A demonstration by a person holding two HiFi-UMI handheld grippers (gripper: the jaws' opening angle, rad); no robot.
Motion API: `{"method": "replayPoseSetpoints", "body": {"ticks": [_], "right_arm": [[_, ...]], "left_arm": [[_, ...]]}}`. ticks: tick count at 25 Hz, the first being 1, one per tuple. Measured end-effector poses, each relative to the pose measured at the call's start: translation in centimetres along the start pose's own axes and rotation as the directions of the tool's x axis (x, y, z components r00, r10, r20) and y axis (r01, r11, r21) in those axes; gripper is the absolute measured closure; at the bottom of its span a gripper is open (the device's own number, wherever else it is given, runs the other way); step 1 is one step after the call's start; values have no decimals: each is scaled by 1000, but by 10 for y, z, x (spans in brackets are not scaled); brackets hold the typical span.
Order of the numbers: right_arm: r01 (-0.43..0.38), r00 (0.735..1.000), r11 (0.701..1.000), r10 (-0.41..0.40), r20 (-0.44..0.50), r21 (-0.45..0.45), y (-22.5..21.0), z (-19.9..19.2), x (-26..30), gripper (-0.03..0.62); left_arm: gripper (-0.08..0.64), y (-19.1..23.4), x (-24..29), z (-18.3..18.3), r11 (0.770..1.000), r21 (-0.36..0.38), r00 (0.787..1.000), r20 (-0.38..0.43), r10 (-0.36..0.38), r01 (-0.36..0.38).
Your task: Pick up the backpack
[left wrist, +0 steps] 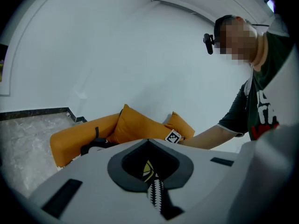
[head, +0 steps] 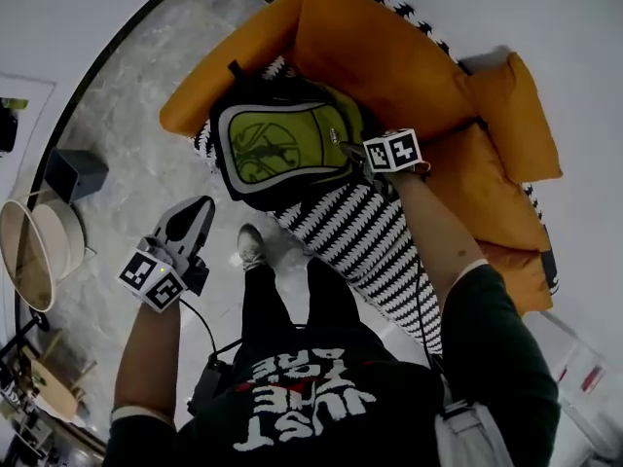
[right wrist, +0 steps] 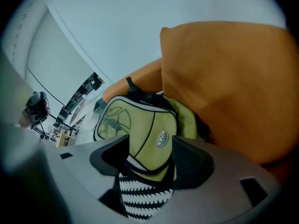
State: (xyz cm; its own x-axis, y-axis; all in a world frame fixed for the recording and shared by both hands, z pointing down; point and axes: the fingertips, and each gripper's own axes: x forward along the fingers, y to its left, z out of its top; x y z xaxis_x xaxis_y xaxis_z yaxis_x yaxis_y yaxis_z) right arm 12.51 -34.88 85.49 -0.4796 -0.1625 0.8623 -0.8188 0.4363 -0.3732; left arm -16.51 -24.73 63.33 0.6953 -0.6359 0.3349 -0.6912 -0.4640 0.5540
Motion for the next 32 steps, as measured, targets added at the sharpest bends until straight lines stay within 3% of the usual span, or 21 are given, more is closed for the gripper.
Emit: {"method": "replayPoseSetpoints", "body": {"ticks": [10,15,20,23,26,32], "right_arm": [[12,996,999,-7,-88,50,-57,-27,99,286],[-37,990,998,43,-131,48,-51,-26,117,291],[-136,978,973,162,-132,184,-47,-35,131,344],[-239,961,928,268,-67,286,-36,-28,122,418],[-358,927,854,372,37,377,-18,-16,99,522],[-541,840,711,485,243,450,15,3,58,543]], "left_arm": [[549,24,24,-55,1000,-1,999,-20,-26,26],[549,29,24,-65,999,-34,999,-17,-35,34],[548,27,24,-81,998,-41,998,-24,-50,49],[549,22,24,-82,997,-48,998,-15,-54,53],[548,16,20,-75,997,-51,999,-9,-54,53],[549,7,15,-62,998,-50,999,-5,-47,47]]}}
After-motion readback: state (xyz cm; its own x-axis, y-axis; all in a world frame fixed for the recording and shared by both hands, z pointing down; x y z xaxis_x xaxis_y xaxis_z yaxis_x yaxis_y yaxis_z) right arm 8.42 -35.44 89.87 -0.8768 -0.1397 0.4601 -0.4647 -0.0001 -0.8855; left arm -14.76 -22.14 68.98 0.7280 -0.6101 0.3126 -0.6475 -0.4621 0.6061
